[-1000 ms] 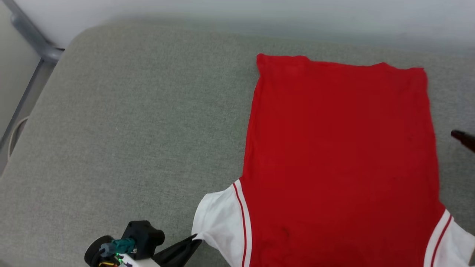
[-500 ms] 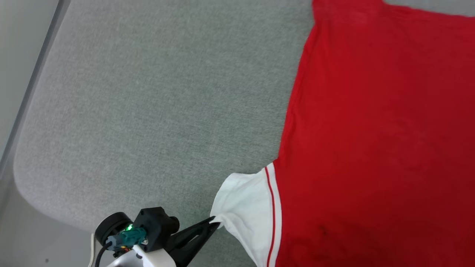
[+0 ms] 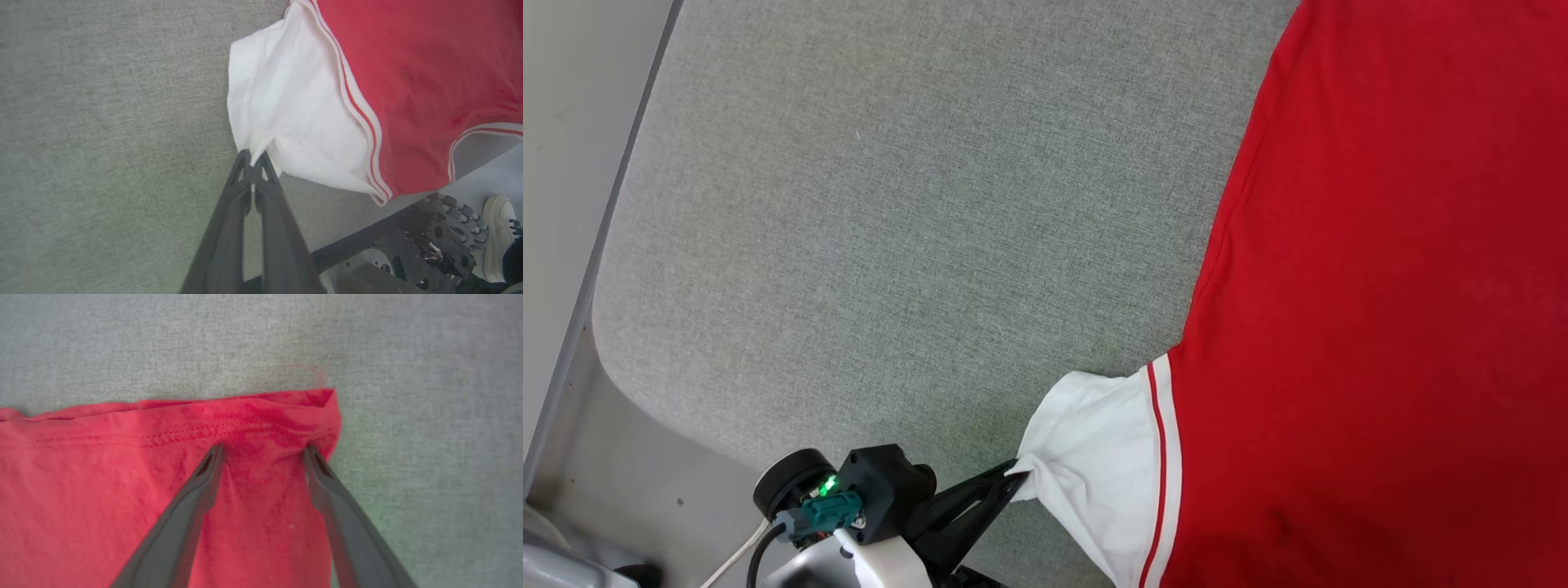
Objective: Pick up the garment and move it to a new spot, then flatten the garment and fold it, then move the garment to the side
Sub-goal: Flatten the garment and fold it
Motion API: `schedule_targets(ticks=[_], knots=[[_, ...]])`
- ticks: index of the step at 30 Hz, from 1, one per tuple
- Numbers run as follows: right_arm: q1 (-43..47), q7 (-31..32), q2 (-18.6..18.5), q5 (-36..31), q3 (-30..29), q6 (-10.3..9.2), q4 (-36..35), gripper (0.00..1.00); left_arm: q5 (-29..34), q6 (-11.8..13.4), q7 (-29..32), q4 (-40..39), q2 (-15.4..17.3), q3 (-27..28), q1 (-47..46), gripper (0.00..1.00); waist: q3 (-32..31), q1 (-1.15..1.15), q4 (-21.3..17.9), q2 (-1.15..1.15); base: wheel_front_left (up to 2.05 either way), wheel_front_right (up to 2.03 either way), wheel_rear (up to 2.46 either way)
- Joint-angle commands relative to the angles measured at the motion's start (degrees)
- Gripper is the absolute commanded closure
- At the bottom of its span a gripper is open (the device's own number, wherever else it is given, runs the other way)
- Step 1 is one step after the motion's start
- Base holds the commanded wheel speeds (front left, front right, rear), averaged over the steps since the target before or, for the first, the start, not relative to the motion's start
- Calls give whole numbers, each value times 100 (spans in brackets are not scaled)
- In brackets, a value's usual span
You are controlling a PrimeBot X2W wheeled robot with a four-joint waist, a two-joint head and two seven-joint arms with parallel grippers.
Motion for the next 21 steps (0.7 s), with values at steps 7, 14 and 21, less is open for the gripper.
schedule_targets(ticks=[7,14,21], knots=[[246,118,19,28,298,-4,420,100,-7,-50,-81,84,-94,-10,-127,100,11,0,40,0,0,0,0],[395,-3,-148,101,376,-4,511,100,-19,-24,-130,149,-100,12,-115,100,-114,0,4,0,0,0,0],[709,-135,-202,184,369,-5,590,100,-71,57,-207,200,-39,96,-24,100,-471,0,-212,0,0,0,0]])
